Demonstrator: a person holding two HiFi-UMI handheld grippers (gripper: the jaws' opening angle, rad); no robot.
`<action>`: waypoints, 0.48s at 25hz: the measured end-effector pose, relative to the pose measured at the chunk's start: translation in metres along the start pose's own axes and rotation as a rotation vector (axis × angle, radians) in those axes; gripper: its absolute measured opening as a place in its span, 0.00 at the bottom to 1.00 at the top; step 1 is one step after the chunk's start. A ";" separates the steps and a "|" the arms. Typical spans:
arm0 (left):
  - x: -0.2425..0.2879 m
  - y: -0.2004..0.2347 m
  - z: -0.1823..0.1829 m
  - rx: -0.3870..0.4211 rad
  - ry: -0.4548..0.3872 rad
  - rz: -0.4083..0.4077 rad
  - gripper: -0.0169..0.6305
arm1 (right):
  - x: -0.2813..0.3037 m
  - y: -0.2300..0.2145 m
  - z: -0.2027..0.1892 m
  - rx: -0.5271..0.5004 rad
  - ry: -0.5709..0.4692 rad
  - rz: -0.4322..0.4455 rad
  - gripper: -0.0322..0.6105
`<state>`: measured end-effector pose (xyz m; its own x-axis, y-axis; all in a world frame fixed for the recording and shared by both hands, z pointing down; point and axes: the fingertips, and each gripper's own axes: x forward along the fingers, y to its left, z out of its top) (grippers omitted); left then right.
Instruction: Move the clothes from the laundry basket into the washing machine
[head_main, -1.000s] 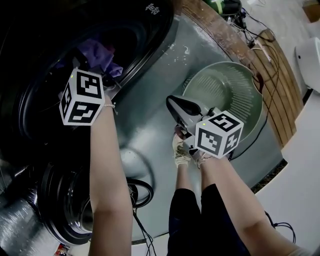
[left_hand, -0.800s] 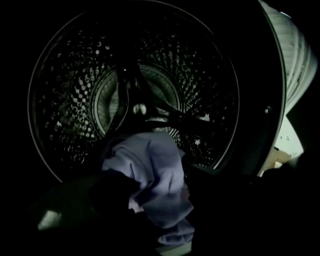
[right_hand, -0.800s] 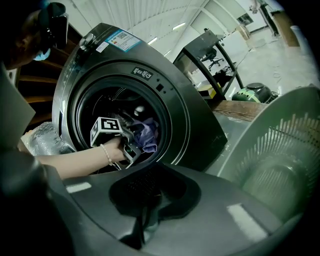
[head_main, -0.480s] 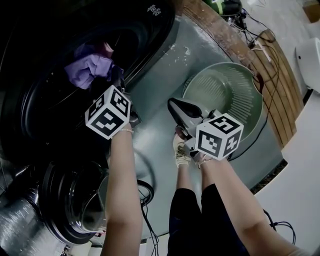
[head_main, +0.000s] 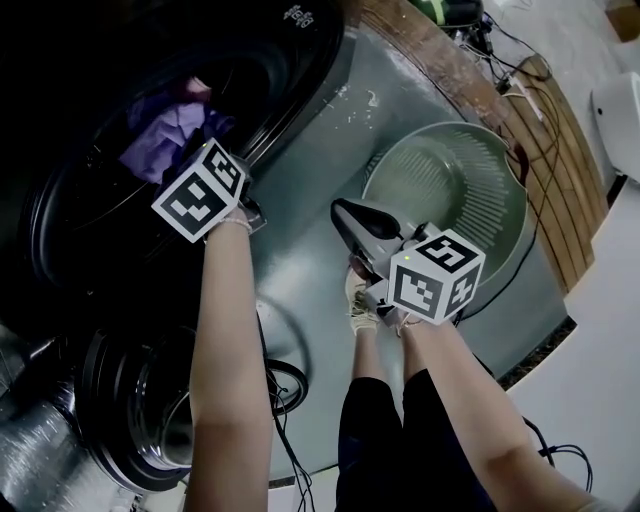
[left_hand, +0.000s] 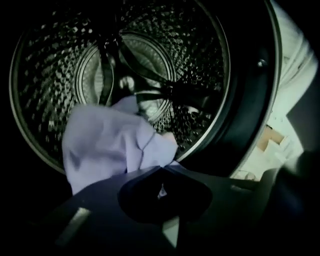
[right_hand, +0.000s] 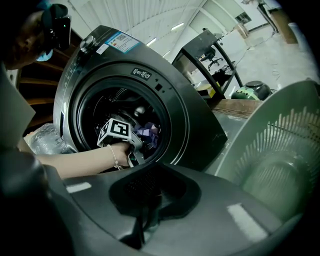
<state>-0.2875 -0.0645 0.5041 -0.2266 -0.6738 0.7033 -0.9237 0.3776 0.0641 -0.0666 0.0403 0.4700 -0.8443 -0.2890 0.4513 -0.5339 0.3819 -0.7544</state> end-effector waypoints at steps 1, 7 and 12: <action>0.001 0.001 0.011 0.012 -0.027 0.004 0.05 | 0.000 0.000 0.001 0.005 -0.004 0.001 0.09; 0.014 0.003 0.034 -0.029 -0.064 0.014 0.22 | 0.004 0.003 0.003 -0.001 -0.005 0.012 0.09; 0.007 -0.015 0.027 -0.045 -0.055 -0.013 0.48 | 0.000 0.006 0.010 -0.027 0.000 0.003 0.09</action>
<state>-0.2836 -0.0920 0.4888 -0.2321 -0.7123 0.6624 -0.9124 0.3955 0.1056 -0.0697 0.0335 0.4606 -0.8461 -0.2874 0.4489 -0.5321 0.4063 -0.7428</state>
